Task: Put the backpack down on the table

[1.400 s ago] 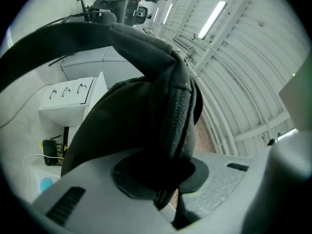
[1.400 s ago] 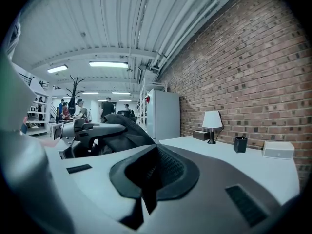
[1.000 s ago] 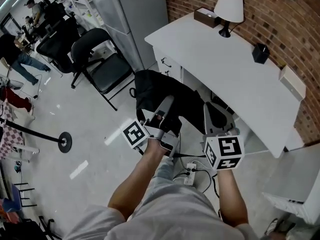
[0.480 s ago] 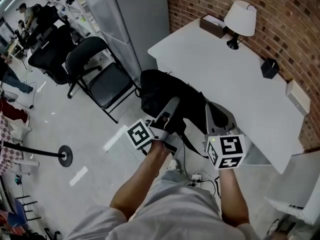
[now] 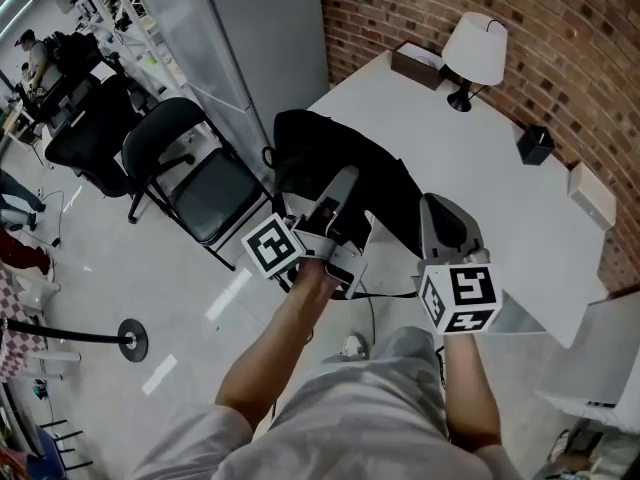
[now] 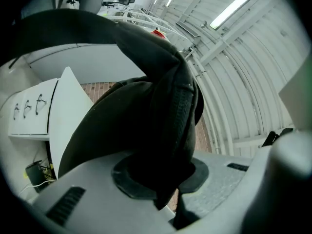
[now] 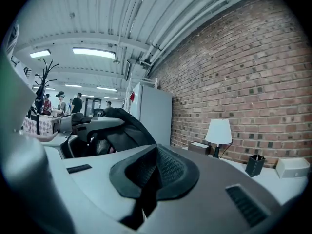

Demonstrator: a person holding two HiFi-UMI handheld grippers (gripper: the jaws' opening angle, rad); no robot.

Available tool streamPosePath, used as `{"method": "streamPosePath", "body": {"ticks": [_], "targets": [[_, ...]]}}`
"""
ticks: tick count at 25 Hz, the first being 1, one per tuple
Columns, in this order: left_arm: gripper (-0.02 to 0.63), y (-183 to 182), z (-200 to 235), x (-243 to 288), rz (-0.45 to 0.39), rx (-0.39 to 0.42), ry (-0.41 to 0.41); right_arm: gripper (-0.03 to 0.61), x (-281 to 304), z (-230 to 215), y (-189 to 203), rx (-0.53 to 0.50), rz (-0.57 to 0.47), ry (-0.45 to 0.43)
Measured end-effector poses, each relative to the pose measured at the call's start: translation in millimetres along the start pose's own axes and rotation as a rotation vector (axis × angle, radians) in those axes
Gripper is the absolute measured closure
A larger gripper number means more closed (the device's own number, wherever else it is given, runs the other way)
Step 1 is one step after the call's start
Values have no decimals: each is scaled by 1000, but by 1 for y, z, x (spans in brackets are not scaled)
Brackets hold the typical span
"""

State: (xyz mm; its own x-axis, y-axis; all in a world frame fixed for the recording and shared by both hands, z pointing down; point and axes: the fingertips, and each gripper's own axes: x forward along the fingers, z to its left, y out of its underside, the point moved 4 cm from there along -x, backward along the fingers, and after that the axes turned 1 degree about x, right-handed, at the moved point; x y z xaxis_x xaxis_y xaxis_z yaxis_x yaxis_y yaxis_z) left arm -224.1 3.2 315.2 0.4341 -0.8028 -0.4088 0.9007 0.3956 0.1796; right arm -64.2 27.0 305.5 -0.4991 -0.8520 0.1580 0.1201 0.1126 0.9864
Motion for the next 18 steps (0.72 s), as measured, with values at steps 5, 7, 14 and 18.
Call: {"method": "streamPosePath", "body": {"ticks": [5,7,14,18], "targets": [[555,-9,4,20,13,6,19,578,12,-10,-4,4,-17,19],[555,-11,11,29,13,5,14,578,18,-16,-1,11,-19,24],[555,-9,48,60,19,-4,-33,578,46,-52,14,45,-16,32],[555,-5,71,84,22,-16,-56,577,70,-78,18,62,-15,31]]}}
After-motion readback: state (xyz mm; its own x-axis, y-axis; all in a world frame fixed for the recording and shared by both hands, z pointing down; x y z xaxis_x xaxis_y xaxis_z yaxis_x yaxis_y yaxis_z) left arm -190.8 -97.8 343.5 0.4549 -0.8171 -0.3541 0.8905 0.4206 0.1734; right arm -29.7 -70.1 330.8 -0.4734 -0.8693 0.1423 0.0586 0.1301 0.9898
